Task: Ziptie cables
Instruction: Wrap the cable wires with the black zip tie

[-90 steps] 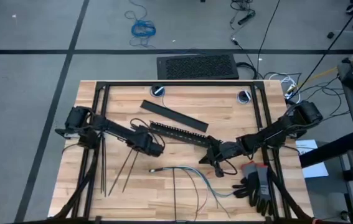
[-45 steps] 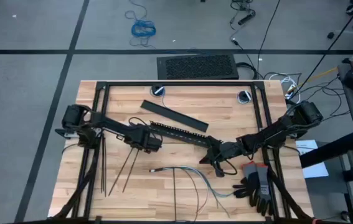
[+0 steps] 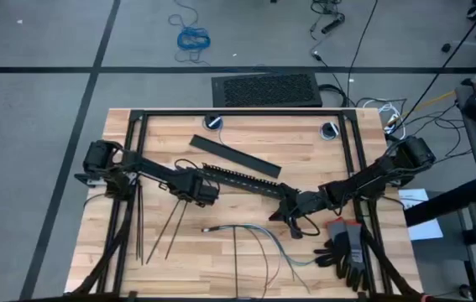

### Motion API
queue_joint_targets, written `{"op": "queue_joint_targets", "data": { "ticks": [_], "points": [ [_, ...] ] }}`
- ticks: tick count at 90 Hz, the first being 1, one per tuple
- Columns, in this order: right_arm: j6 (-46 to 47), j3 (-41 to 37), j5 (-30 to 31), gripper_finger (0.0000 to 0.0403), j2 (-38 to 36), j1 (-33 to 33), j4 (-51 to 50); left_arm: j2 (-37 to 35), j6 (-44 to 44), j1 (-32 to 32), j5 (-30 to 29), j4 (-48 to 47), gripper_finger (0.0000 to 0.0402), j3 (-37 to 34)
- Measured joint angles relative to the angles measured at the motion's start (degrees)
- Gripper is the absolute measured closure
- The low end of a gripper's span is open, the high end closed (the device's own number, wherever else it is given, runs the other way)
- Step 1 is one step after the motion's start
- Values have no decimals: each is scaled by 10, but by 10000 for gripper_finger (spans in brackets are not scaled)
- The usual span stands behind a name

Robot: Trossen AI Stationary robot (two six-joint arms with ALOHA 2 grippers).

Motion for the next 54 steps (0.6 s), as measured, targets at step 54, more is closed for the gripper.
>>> {"op": "queue_joint_targets", "data": {
  "ticks": [54],
  "points": [
    [36,0,24,394,3,8,-7,-60,0,-23,-100,-54,394,45]
  ]
}}
